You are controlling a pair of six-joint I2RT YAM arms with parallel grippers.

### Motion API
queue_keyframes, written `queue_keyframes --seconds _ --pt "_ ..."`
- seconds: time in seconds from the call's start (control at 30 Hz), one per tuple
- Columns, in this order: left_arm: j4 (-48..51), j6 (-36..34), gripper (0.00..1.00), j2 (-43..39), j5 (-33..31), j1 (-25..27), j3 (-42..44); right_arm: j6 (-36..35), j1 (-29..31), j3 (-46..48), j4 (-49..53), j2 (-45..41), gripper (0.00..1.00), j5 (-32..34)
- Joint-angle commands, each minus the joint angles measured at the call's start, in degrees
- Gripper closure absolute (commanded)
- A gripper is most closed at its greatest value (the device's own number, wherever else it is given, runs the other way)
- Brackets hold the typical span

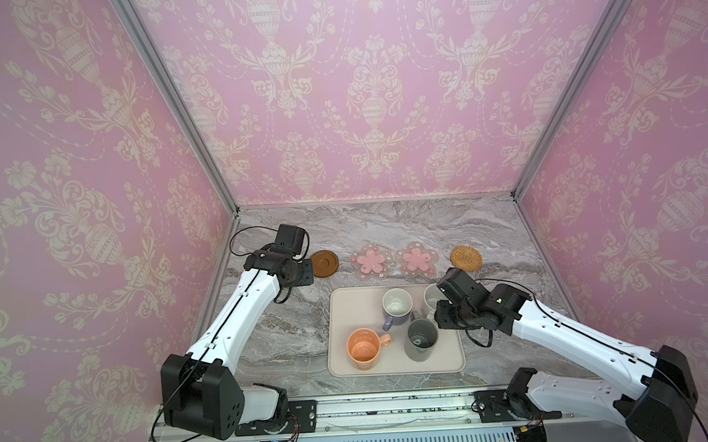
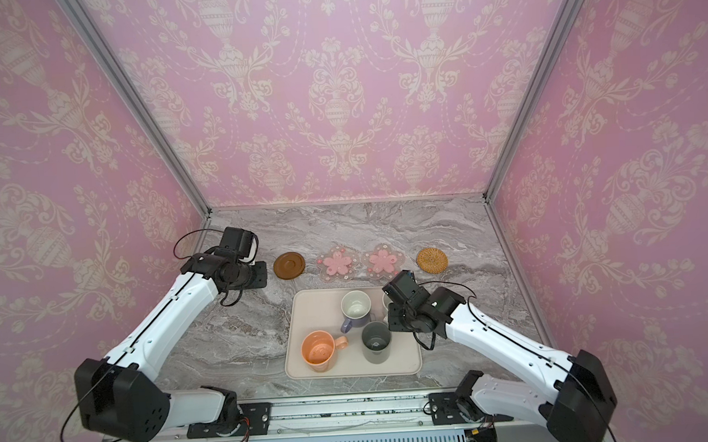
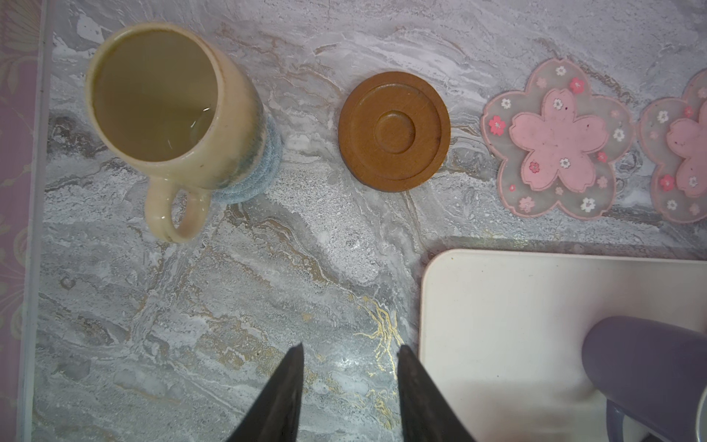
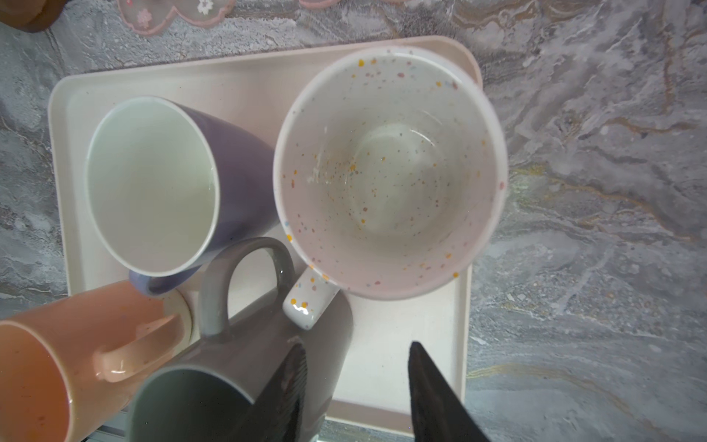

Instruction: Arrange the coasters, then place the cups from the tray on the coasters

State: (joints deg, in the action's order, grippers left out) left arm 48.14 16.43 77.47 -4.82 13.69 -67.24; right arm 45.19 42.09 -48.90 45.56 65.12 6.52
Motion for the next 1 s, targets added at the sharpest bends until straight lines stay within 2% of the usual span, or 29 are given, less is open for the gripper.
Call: queue_keyframes --seconds 0.0,0.4,0.97 --pt "2.09 0.72 0.57 0.62 -1.10 0.28 -1.31 3.01 0.93 -1.81 -1.87 1.35 0.54 2.12" --pt "2.40 0.40 0.57 1.11 -1.96 0.31 -0.61 4.55 1.98 -3.38 -4.53 7.69 0.52 3.70" --pt "1.41 0.60 0.57 1.37 -1.81 0.33 0.27 6.23 2.21 -0.06 1.28 7.55 0.52 8.76"
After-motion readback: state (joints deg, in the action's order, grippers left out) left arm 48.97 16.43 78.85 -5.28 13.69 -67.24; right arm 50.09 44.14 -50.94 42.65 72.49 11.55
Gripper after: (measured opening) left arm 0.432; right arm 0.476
